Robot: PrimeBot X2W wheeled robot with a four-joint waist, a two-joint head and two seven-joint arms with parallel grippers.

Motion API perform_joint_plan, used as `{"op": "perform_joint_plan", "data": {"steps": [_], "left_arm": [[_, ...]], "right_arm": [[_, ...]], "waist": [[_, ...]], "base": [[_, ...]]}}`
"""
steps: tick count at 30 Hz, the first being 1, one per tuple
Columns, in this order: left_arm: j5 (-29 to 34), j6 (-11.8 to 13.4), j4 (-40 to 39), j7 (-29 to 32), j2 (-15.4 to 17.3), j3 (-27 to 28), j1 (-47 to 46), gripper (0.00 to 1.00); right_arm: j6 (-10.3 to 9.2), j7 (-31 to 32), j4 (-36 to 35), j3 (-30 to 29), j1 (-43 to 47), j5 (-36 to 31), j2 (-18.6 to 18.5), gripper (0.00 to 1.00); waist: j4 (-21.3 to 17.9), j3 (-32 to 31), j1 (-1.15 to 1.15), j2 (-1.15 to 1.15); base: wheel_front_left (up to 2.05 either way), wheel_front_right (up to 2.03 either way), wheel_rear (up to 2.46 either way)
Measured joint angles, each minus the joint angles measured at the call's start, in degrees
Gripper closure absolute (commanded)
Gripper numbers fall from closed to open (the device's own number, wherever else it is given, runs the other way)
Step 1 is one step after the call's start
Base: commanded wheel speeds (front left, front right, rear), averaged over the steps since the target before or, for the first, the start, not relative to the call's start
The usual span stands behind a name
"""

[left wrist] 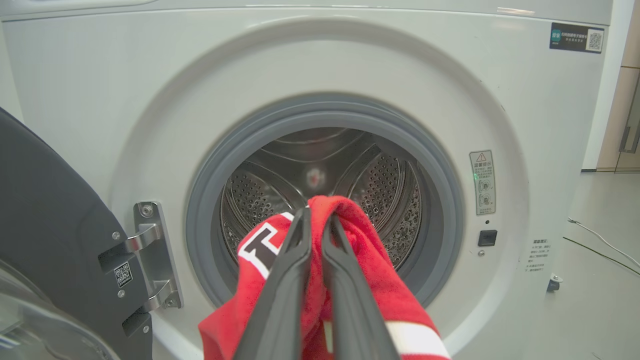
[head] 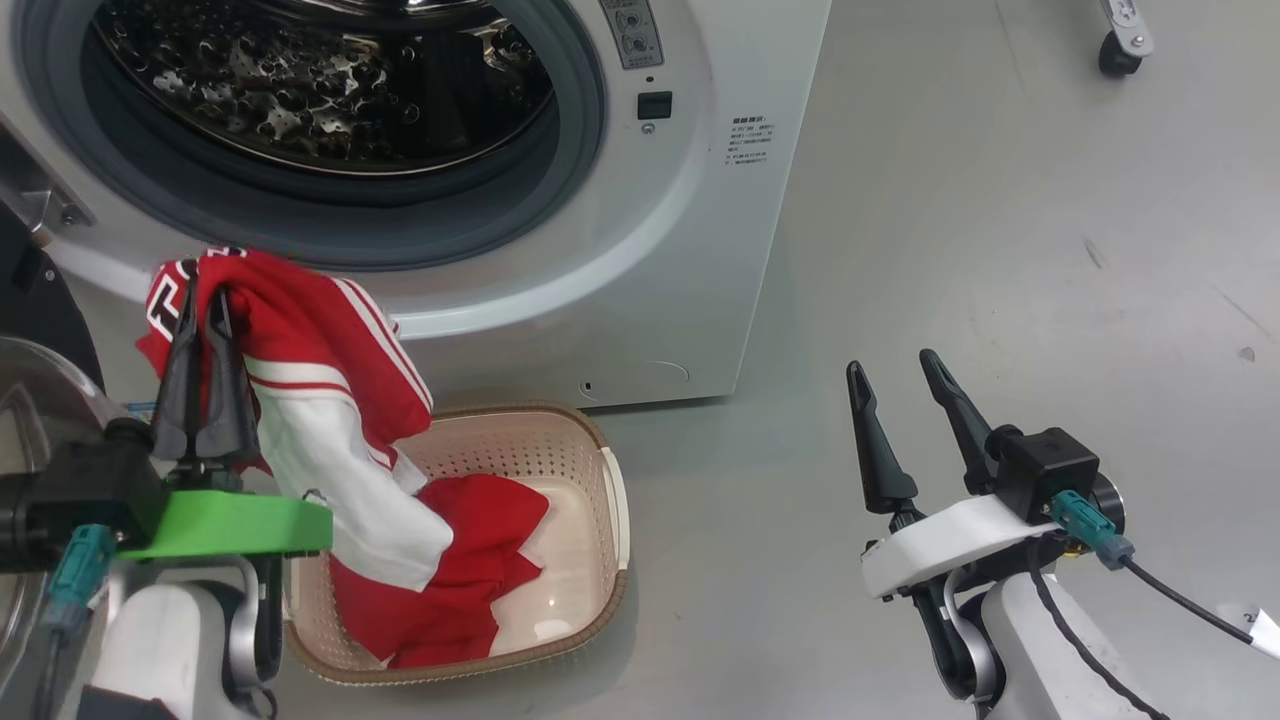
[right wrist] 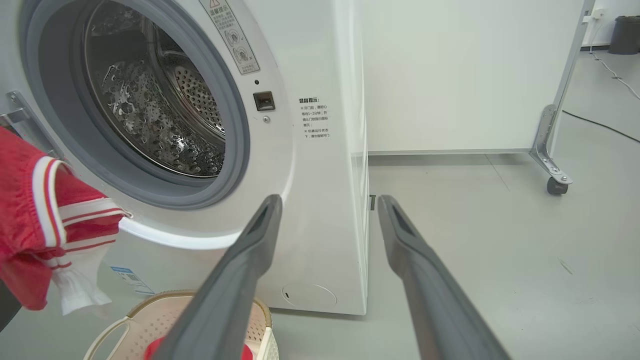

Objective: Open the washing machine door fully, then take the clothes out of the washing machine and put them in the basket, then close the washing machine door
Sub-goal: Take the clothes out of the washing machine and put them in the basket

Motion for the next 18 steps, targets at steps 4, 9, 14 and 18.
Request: {"op": "perform_joint_plan", "data": {"steps": [4,9,14,18], "left_arm": [[-0.45,0.42,0.02,1.07,-0.68,-0.45,2.77,1.00],[-1.23,0.44,1.20,2.10,-1.05,-1.01,4.92,1.00],[-2.03,0.44,2.61,2.97,-1.13,-1.65,5.51,1.00],[-2.75,0.43,3.99,3.56,-1.21,-1.85,5.42,1.00]], "right_arm": [[0.30,0.00,-0.60,0.02,-0.01,-0.22,0.01,0.00],[0.30,0.00,-1.55,-0.01,-0.04,-0.58,0.01,0.00],[0.35,0.00,-2.53,-0.03,-0.24,-0.60,0.01,0.00],[0.35,0.00,-3.63,-0.07,-0.90,-0.85,0.01,0.00]], "waist": [[-0.20,0.86,0.00,0.00],[-0.64,2.46,0.00,0.00],[-1.29,4.70,0.00,0.00],[-1.87,6.98,0.00,0.00]], "base": [[0.00,0.00,0.00],[0.00,0.00,0.00],[0.00,0.00,0.00],[0.00,0.00,0.00]]}}
